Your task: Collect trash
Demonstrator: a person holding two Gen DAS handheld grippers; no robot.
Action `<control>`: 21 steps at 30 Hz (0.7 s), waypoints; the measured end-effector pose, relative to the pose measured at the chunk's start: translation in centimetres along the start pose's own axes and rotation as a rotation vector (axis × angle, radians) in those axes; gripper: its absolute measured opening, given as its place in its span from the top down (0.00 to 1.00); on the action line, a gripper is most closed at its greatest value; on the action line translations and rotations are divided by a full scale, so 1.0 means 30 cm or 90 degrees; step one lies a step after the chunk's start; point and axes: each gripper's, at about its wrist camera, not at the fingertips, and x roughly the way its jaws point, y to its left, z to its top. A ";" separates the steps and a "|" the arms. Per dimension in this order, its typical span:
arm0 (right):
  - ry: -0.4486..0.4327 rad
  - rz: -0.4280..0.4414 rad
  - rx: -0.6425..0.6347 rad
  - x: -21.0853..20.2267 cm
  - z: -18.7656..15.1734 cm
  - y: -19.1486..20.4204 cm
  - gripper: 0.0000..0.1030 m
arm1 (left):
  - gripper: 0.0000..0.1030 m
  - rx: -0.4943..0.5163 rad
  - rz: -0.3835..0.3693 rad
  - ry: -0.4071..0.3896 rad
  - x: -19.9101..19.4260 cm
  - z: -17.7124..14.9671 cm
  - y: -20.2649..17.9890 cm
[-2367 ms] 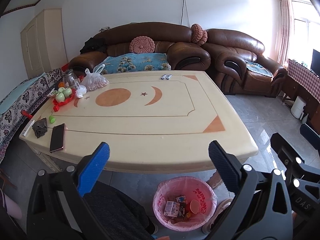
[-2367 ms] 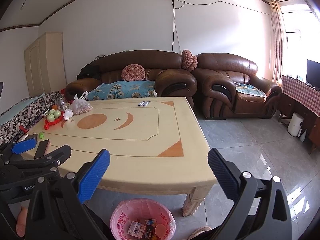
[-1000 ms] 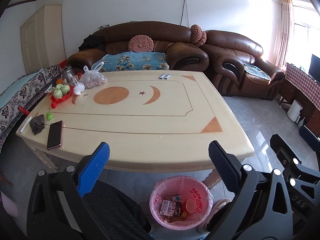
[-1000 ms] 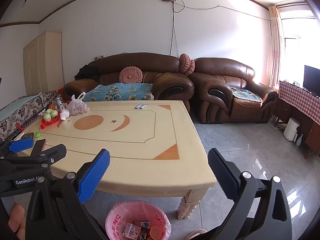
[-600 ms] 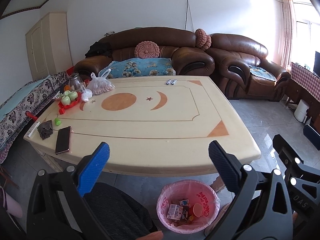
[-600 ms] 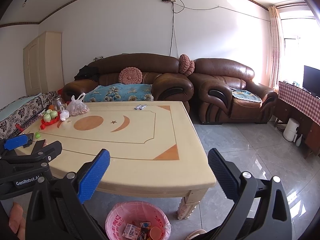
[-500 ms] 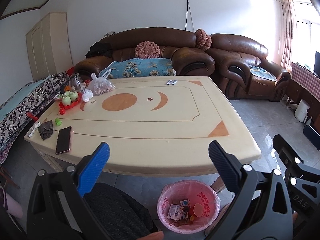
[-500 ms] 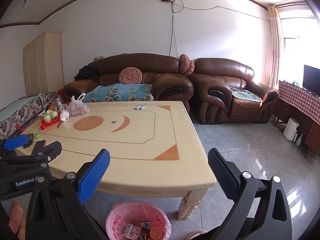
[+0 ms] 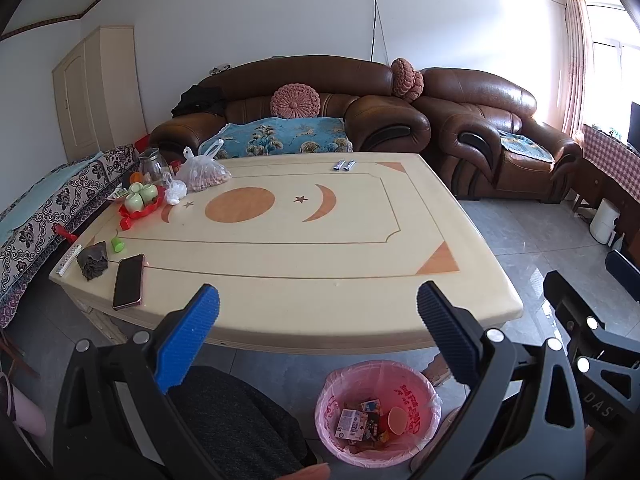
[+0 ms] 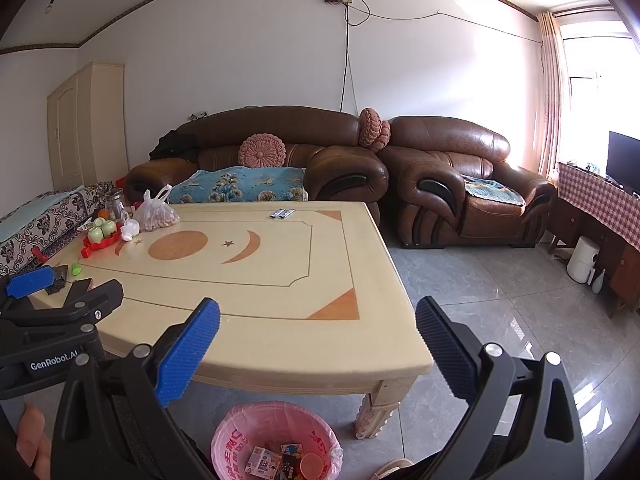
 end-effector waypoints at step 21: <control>-0.006 -0.005 0.000 -0.006 -0.007 0.001 0.07 | 0.06 0.030 0.024 -0.028 -0.022 0.018 -0.013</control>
